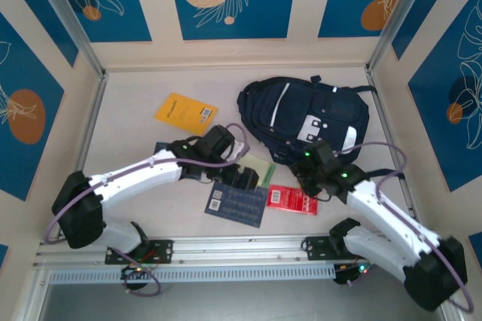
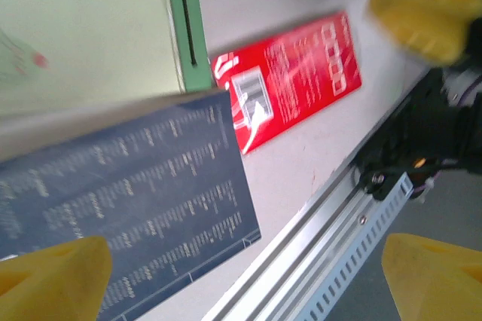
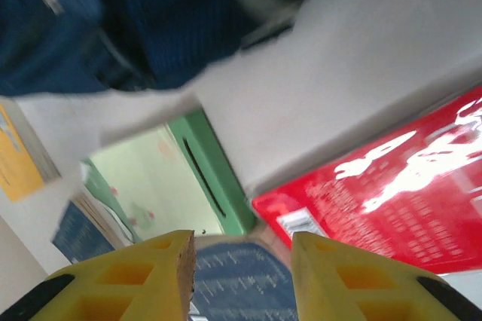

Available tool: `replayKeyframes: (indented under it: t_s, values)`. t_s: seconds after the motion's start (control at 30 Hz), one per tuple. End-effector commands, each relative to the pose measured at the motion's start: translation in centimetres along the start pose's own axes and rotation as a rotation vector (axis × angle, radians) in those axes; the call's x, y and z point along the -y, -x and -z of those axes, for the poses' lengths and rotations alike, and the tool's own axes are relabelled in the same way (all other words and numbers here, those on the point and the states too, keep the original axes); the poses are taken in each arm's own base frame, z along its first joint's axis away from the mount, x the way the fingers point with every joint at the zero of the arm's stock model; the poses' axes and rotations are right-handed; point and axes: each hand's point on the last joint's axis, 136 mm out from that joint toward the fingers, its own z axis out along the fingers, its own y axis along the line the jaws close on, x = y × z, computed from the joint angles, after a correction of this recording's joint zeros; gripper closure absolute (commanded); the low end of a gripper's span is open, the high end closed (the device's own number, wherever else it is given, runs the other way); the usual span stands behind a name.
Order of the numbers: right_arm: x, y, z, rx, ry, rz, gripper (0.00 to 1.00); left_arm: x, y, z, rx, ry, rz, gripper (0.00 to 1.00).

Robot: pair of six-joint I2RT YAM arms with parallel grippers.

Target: Pack the student bag

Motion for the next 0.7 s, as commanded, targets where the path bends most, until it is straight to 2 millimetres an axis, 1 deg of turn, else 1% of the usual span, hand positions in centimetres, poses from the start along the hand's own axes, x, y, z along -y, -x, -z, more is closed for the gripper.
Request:
replayKeyframes:
  t_s: [0.0,0.13,0.23,0.3,0.4,0.5,0.57,0.63,0.67]
  values:
    - [3.7,2.3,1.8,0.093,-0.119,0.058,0.61,-0.1,-2.1,-3.0,-0.109,0.024,-0.007,0.07]
    - [4.8,2.5,2.0,0.075,-0.157,0.083,0.61,-1.2,-3.1,-6.0,-0.213,0.107,0.033,0.11]
    - [5.0,2.3,1.6,0.065,-0.15,0.106,0.61,-2.1,-3.5,-7.5,-0.249,0.13,0.059,0.11]
    - [4.8,2.2,1.4,0.059,-0.134,0.119,0.61,-2.8,-3.7,-8.0,-0.259,0.155,0.06,0.11]
    - [4.8,2.2,1.2,0.057,-0.128,0.138,0.61,-4.8,-3.9,-8.5,-0.267,0.235,0.058,0.1]
    - [4.5,2.3,1.1,0.059,-0.116,0.175,0.61,-7.3,-4.0,-8.3,-0.257,0.319,0.086,0.1]
    - [4.5,2.5,1.1,0.068,-0.121,0.188,0.61,-9.6,-3.6,-7.3,-0.222,0.41,0.111,0.09]
    - [4.7,2.6,1.0,0.076,-0.136,0.198,0.61,-12.0,-2.6,-5.8,-0.165,0.501,0.146,0.08]
    - [5.0,2.7,0.8,0.078,-0.147,0.198,0.61,-12.9,-2.2,-5.0,-0.141,0.529,0.166,0.08]
